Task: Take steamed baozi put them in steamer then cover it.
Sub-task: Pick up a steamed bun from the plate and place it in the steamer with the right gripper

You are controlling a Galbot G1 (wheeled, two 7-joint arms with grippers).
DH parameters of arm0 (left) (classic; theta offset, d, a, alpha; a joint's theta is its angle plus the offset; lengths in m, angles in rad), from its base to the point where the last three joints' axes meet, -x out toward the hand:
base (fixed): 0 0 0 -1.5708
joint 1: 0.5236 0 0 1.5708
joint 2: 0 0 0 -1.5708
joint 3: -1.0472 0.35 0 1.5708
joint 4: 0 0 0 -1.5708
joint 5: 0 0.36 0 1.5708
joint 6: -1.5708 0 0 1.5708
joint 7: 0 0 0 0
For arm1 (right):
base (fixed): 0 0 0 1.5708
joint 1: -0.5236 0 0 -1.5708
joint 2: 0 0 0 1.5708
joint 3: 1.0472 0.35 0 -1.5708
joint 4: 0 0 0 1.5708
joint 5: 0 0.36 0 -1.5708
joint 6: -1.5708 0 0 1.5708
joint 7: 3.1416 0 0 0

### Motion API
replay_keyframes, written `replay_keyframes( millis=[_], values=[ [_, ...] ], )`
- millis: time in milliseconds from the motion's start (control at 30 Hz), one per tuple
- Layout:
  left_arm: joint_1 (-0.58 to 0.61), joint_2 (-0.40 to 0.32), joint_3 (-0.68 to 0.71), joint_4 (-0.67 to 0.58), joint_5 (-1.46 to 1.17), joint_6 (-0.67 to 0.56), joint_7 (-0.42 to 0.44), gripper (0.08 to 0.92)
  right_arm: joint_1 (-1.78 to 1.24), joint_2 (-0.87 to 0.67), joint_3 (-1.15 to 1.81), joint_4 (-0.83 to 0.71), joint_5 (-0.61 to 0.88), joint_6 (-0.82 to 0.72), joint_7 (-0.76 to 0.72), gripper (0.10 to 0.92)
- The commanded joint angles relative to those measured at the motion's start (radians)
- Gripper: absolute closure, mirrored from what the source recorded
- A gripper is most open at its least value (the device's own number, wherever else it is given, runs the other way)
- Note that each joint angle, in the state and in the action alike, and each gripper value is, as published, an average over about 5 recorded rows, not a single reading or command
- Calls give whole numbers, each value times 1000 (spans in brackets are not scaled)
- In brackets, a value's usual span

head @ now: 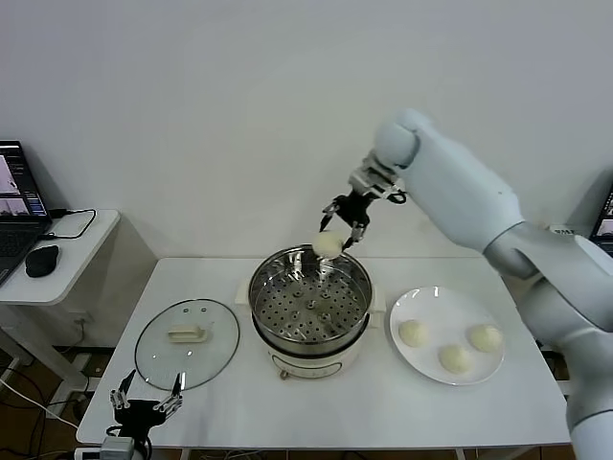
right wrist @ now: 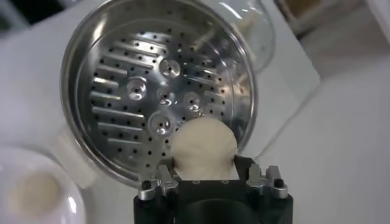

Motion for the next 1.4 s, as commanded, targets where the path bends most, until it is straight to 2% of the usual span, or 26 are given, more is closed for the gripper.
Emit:
replay_keyframes(
  millis=[33, 333, 600, 1400],
  values=[
    [0, -3, 0, 1, 5, 0, 0, 177, 7, 76, -21, 20, -236, 218, 49, 406],
    [8, -11, -2, 7, 18, -11, -4, 177, -29, 125, -24, -10, -340, 223, 115, 406],
    [-1, -14, 3, 18, 22, -14, -7, 177, -72, 140, -2, -92, -331, 220, 132, 406],
    [-20, -15, 15, 59, 19, -16, -7, 177, -138, 171, -9, -169, -304, 182, 169, 406]
  ],
)
